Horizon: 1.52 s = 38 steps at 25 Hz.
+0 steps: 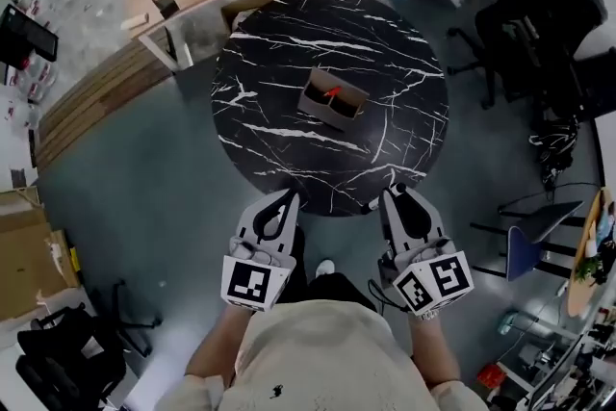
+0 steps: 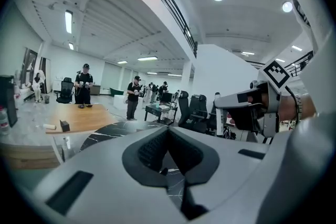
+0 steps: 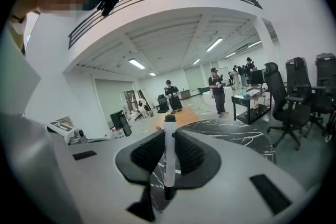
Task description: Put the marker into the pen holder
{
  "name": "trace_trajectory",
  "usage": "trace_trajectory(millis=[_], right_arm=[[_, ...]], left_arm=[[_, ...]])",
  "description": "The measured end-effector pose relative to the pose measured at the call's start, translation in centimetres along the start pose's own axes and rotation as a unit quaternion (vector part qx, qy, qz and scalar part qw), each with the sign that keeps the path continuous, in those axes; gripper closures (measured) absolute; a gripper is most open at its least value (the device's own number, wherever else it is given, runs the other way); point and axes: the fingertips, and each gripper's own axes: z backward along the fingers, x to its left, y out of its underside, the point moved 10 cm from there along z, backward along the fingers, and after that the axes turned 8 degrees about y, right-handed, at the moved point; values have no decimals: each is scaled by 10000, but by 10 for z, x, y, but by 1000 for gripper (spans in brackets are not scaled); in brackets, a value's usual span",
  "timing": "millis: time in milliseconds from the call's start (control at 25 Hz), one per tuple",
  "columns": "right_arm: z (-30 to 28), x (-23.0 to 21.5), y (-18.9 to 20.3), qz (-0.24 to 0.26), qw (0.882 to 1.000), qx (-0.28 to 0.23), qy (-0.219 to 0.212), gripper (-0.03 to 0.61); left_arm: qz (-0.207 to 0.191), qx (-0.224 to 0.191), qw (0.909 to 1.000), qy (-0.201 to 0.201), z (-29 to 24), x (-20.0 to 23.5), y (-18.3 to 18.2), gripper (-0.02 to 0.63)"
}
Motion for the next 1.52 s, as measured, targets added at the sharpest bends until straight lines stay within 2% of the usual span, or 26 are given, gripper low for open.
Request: trace_trajectory(millis=[280,440,600,880,1120,1360,1520], right_arm=[[-80,1,-29,90,9984,-385,414,505],[-118,-9,-33,107,9958,-648,633,505],[-150,-22,-31,77,9958,-585,696,505],[-203,-53,-1,612,9945,-749,399,505],[-238,-79,18,654,9968,-432,175,505],[-261,-91,29,845,9962,-134,-170,505],[-272,-94,37,942,9953,117,-165,505]], left_arm=[[15,83,9989,470,-56,67,-18,606],[113,126,9986,493,-75,89,-24,606],[102,270,9986,440,-89,102,-21,606],[371,484,9981,75,-107,105,-6,606],[559,690,9956,-302,-121,101,7,606],[714,640,9933,-652,-132,94,10,606],[772,703,9914,-790,-135,93,14,606]])
